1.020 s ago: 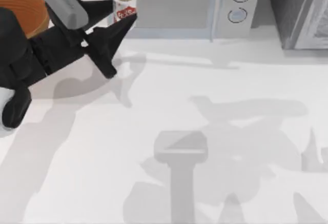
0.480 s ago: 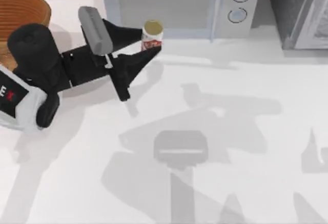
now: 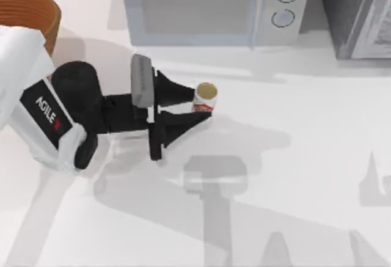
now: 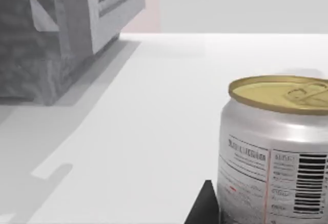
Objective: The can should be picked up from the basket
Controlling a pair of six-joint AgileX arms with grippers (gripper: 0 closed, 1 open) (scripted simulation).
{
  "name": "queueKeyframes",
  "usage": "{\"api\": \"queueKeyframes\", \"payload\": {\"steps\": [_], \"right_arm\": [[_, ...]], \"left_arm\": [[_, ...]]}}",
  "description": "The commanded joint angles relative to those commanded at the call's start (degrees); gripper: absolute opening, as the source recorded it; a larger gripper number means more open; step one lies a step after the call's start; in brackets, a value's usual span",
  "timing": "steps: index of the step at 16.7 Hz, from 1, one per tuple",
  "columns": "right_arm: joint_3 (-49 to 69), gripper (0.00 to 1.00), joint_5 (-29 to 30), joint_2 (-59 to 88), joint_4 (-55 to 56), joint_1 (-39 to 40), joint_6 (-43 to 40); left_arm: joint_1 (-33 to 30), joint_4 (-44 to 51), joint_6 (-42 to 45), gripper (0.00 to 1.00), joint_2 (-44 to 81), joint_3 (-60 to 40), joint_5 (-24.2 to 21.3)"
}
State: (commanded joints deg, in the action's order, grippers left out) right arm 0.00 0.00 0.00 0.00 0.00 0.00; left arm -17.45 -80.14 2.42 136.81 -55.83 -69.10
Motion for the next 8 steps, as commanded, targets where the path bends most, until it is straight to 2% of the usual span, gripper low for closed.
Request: {"api": "queueKeyframes", "payload": {"steps": [4, 8], "right_arm": [[0.0, 1.0, 0.0, 0.0, 0.0, 0.0, 0.0], [0.0, 1.0, 0.0, 0.0, 0.0, 0.0, 0.0]], "left_arm": [[-0.53, -1.36, -0.42, 0.0, 5.13, -2.83, -4.53], [-0.58, -1.69, -0.45, 0.0, 6.37, -3.63, -5.65]]}}
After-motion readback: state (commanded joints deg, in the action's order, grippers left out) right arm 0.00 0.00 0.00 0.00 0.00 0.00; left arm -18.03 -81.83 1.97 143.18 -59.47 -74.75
